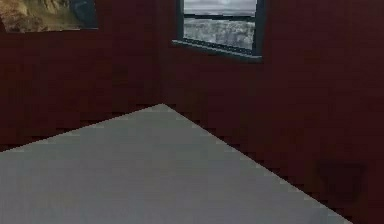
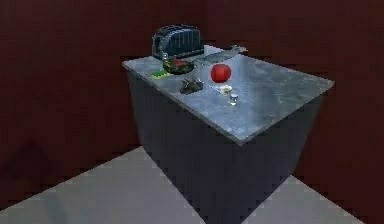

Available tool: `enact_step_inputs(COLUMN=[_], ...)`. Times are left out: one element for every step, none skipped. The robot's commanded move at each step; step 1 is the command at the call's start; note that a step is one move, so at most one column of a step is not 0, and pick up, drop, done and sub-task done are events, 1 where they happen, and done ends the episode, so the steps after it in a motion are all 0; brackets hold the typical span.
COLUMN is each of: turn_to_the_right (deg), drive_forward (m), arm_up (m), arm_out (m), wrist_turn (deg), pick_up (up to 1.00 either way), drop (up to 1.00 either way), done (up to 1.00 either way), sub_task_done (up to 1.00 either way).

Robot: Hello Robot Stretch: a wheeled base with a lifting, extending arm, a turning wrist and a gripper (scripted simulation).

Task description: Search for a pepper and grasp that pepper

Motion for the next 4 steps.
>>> enact_step_inputs(turn_to_the_right=[45.0, 3.0, 0.0, -18.0], drive_forward=[0.00, 0.00, 0.75, 0.00], arm_up=[0.00, 0.00, 0.00, 0.00], arm_out=[0.00, 0.00, 0.00, 0.00], wrist_turn=[0.0, 0.0, 0.0, 0.0], pick_up=[0.00, 0.00, 0.00, 0.00], drop=[0.00, 0.00, 0.00, 0.00], done=[0.00, 0.00, 0.00, 0.00], sub_task_done=[0.00, 0.00, 0.00, 0.00])
